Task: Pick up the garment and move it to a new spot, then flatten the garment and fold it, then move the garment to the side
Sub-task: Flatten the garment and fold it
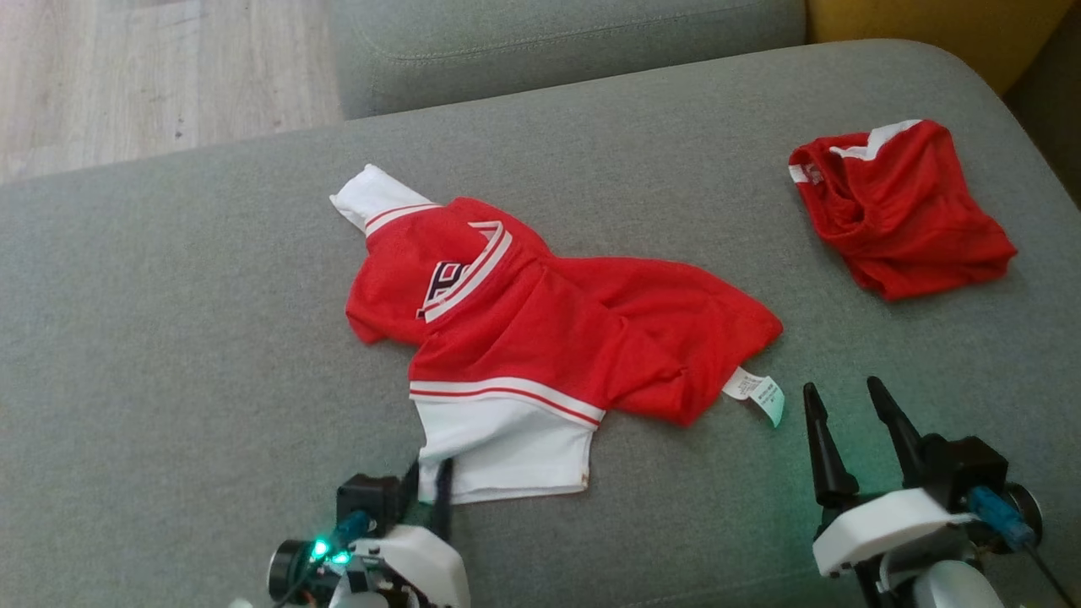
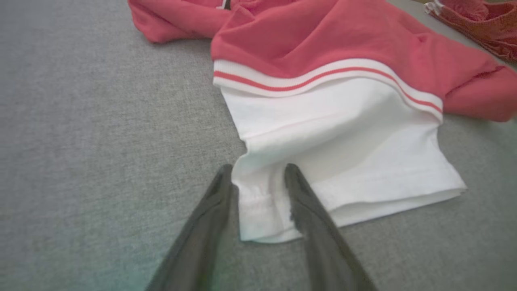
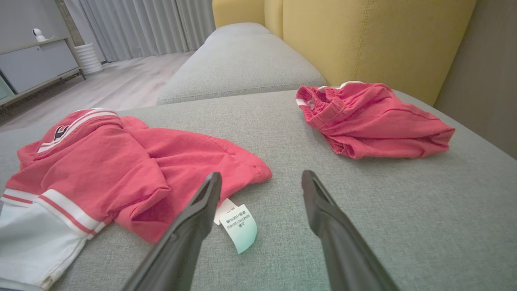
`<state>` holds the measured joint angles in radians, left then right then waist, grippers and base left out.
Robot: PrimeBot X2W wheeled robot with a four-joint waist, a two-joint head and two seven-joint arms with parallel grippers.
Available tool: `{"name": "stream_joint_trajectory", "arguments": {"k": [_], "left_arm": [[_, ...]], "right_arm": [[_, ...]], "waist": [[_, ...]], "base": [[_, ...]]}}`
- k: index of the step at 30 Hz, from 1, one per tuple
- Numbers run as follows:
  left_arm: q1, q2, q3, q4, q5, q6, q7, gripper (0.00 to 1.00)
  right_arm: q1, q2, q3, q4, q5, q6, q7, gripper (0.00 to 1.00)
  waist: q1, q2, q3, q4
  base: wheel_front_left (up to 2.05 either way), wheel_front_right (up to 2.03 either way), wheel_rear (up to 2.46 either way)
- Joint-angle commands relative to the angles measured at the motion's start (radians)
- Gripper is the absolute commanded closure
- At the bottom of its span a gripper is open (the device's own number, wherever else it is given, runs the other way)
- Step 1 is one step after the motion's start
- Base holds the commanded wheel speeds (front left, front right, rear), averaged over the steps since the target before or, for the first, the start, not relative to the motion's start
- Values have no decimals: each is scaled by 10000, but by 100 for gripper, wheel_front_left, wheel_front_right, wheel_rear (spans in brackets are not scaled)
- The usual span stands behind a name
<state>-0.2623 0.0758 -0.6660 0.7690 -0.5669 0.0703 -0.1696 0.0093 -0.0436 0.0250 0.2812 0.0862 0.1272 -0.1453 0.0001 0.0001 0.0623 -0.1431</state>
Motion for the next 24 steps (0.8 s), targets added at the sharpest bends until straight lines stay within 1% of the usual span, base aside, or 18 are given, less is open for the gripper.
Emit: {"name": "stream_joint_trajectory", "arguments": {"k": [1, 2, 3, 5, 8, 13, 19, 24], "left_arm": [[-294, -54, 170, 111, -107, -50, 38, 66], [-316, -74, 122, 171, -103, -76, 2, 87], [-331, -92, 72, 213, -95, -107, -48, 100], [-367, -131, 12, 214, -100, -145, -282, 100], [-398, -121, 82, 68, -90, -78, -523, 100], [-379, 90, 254, -565, 7, 65, -766, 100], [-310, 184, 158, -1386, 158, 131, -820, 100], [-276, 189, 48, -1854, 206, 215, -771, 100]], "right_arm": [[-486, -66, 192, -333, -46, 35, -101, 0], [-488, -66, 151, -311, -46, 35, -115, 0], [-488, -66, 101, -287, -53, 35, -123, 0], [-564, -66, -171, -137, -182, 35, -44, 0], [-885, -66, -575, 169, -469, 35, 112, 0], [-1802, -66, -1219, 1094, -959, 35, 568, 0], [-3058, -66, -1663, 2990, -1603, 35, 1107, 0], [-3856, -66, -1711, 4467, -1886, 35, 1449, 0]], "waist": [[-1, -1, 17, -2], [-1, -1, 19, 26], [-1, -1, 14, 67], [-1, -1, 5, 287], [-1, -1, 20, 535], [-1, -1, 126, 1006], [-1, -1, 350, 1492], [-1, -1, 511, 1702]], "base": [[0, 0, 0], [0, 0, 0], [0, 0, 0], [0, 0, 0], [0, 0, 0], [0, 0, 0], [0, 0, 0], [0, 0, 0]]}}
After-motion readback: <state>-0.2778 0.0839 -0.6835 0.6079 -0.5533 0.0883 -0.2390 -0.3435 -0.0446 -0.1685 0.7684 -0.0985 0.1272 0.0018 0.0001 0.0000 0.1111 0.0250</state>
